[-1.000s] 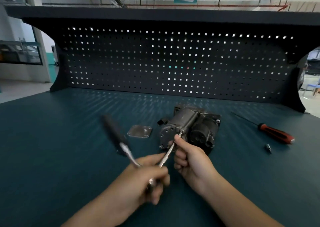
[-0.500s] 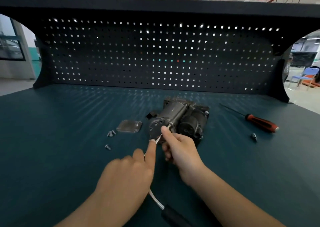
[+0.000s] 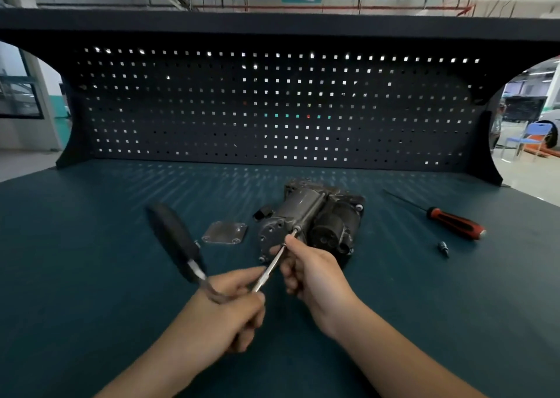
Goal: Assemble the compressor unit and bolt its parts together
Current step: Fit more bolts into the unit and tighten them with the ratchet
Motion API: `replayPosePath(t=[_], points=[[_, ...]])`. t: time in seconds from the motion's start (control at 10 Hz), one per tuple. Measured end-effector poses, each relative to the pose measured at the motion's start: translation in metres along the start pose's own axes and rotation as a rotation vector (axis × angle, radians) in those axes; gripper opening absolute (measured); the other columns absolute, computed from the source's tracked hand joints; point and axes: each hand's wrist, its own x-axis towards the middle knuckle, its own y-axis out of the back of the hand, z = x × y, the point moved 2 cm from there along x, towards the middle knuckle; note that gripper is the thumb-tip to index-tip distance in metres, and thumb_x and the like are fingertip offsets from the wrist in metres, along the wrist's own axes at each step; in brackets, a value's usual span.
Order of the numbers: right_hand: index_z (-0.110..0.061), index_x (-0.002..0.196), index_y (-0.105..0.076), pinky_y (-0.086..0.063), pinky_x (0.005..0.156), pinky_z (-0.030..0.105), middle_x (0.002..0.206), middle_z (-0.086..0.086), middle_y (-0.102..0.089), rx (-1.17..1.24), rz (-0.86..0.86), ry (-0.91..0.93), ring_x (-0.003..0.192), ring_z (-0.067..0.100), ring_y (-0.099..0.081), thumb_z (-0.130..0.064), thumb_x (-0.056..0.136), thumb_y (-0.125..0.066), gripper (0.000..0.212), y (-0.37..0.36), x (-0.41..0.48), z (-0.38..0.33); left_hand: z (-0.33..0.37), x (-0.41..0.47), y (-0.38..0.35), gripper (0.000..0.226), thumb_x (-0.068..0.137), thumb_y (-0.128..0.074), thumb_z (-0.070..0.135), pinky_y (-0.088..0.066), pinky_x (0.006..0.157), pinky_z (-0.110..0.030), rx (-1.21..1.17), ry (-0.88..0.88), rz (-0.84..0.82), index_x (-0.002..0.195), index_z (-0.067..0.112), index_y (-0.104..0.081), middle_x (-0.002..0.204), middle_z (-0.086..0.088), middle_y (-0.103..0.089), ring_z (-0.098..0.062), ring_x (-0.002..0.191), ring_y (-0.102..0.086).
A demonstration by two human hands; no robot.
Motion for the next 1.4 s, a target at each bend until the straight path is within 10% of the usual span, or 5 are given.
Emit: replayPosePath(t=[0.4, 0.7, 0.9, 1.1, 1.4], points=[[-0.014, 0.074, -0.067, -0.033, 0.041, 0.015, 0.047, -0.009, -0.051, -0.011, -0.024, -0.008, 0.038, 0.003, -0.039, -0.030, 0.090, -0.057, 0.025, 0.002, 0.001, -0.001, 0.003, 0.002, -0.011, 0.065, 0.097, -0.036, 0.031, -0.039, 0.071, -0.025, 1.313, -0.376, 0.045, 0.147, 0.024, 0.005, 0.113, 0.007, -0.052, -0.012, 0.095, -0.058], [-0.014, 0.077, -0.061, -0.033, 0.044, 0.017, 0.047, -0.006, -0.047, 0.044, -0.098, -0.079, 0.039, 0.006, -0.038, -0.032, 0.090, -0.054, 0.024, 0.004, 0.001, -0.007, 0.011, -0.001, 0.002, 0.022, 0.055, -0.073, -0.002, -0.035, 0.027, -0.015, -1.082, 0.333, -0.218, 0.075, -0.005, -0.066, 0.055, -0.005, -0.052, -0.008, 0.027, -0.038], [-0.011, 0.078, -0.065, -0.033, 0.039, 0.014, 0.045, -0.007, -0.048, -0.153, -0.039, 0.029, 0.036, 0.004, -0.039, -0.032, 0.096, -0.044, 0.035, 0.006, -0.001, -0.004, -0.001, -0.004, -0.001, 0.052, 0.090, -0.046, 0.008, -0.042, 0.050, -0.022, 0.334, -0.230, 0.123, 0.113, 0.055, -0.050, 0.057, 0.006, -0.055, -0.009, 0.047, -0.048], [-0.009, 0.061, -0.055, -0.034, 0.041, 0.013, 0.046, -0.007, -0.049, -0.300, 0.054, 0.207, 0.037, 0.002, -0.040, -0.035, 0.089, -0.056, 0.039, 0.000, -0.001, -0.004, 0.013, -0.004, -0.006, 0.094, 0.061, -0.080, 0.028, -0.042, 0.052, -0.025, 1.670, -0.580, 0.086, 0.141, 0.007, -0.035, 0.080, -0.004, -0.061, -0.016, 0.057, -0.060], [-0.012, 0.072, -0.059, -0.026, 0.036, 0.014, 0.037, -0.009, -0.033, 0.279, -0.083, -0.102, 0.032, 0.003, -0.025, -0.024, 0.090, -0.055, 0.023, -0.002, 0.000, -0.002, -0.004, -0.005, -0.013, 0.034, 0.060, -0.063, 0.011, -0.047, 0.035, -0.024, -1.108, 0.371, -0.217, 0.088, -0.006, -0.073, 0.057, -0.004, -0.056, -0.009, 0.032, -0.046]])
